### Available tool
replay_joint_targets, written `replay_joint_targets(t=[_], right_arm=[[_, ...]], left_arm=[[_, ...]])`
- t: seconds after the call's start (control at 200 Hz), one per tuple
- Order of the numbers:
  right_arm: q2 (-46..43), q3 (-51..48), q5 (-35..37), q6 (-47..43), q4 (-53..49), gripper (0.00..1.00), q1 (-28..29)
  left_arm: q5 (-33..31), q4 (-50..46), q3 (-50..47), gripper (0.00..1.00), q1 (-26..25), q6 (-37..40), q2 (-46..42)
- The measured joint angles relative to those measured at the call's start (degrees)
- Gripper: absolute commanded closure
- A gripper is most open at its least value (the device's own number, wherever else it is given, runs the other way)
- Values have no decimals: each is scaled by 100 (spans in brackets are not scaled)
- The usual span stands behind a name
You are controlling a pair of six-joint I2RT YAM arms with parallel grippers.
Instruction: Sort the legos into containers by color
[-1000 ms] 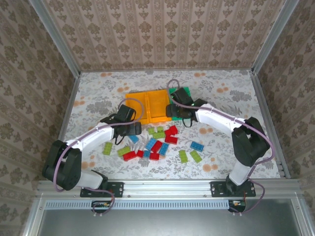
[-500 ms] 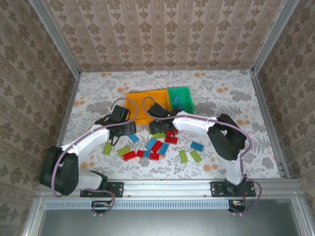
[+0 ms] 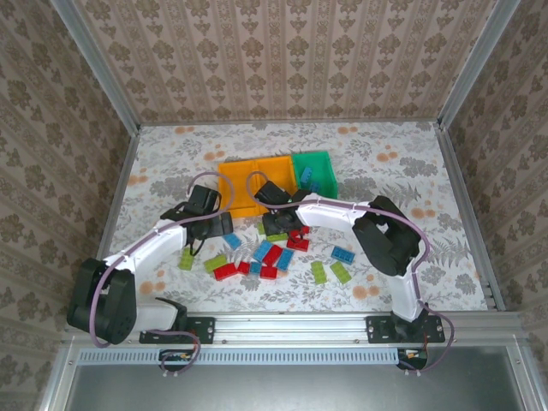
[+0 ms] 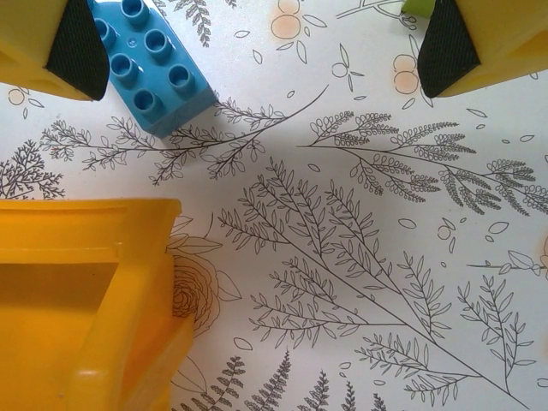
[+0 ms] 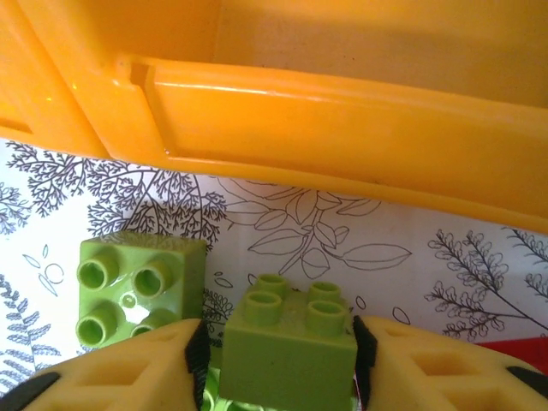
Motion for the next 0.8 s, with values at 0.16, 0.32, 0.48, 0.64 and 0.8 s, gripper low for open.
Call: replay_joint_targets(t=[0.16, 0.32, 0.48, 0.64, 0.8], right_arm=[[20, 33, 20, 35, -13, 63, 0], [-114, 31, 42, 63, -122, 65, -2], [-562, 55, 131, 59, -146, 65, -63], [-647, 496, 258, -33, -101, 65, -293], [-328, 1086, 367, -122, -79, 63, -544]], left_arm=[[0, 2, 0, 3, 0, 0, 0], [17, 2, 0, 3, 0, 0, 0], [74, 4, 0, 3, 0, 0, 0], [133, 15, 0, 3, -55, -46, 0], [179, 63, -15, 4, -254, -197, 7]])
